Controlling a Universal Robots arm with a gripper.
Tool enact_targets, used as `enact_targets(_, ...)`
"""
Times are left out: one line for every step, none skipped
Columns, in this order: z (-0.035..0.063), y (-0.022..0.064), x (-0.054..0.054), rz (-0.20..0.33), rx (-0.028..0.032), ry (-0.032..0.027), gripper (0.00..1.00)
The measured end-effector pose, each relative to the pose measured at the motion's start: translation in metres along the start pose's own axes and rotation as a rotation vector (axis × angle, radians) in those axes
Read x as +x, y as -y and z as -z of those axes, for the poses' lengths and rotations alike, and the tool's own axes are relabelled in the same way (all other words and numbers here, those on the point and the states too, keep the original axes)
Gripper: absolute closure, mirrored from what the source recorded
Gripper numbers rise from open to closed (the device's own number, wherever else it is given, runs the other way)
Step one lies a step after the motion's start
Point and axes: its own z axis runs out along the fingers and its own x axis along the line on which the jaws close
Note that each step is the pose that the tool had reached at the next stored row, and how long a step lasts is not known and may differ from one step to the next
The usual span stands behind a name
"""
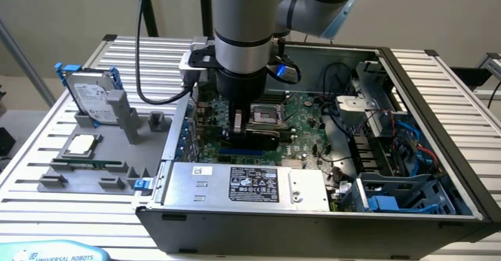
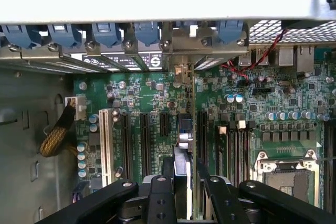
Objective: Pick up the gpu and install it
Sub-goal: 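Insert the gpu into the slot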
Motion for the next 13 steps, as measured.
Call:
enact_targets(0.0, 0.0, 0.0, 0.0, -0.0003, -0.0001, 0.73)
enact_targets(0.0, 0.0, 0.0, 0.0, -0.0004, -0.0001, 0.73)
enact_targets(-0.0001, 0.0, 0.0, 0.0, -0.0005, 0.0, 0.73)
enact_targets(-0.0002, 0.0, 0.0, 0.0, -0.0004, 0.0001, 0.73)
enact_targets(-0.0002, 0.0, 0.0, 0.0, -0.0005, 0.0, 0.73)
enact_targets(-0.0004, 0.0, 0.0, 0.001, -0.0004, 0.0001, 0.73)
enact_targets(-0.0005, 0.0, 0.0, 0.001, -0.0005, 0.0, 0.73)
enact_targets(-0.0006, 0.0001, 0.0, 0.002, -0.0005, -0.0004, 0.73)
enact_targets(-0.0008, 0.0001, 0.0, 0.003, -0.0005, -0.0011, 0.73)
enact_targets(-0.001, 0.0001, 0.0, 0.004, -0.0004, -0.0018, 0.73)
enact_targets(-0.0011, 0.0001, 0.0, 0.004, -0.0003, -0.0028, 0.73)
enact_targets(-0.0013, 0.0, 0.0, 0.004, -0.0002, -0.0046, 0.73)
enact_targets(-0.0015, -0.0001, 0.0, 0.004, -0.0002, -0.0072, 0.73)
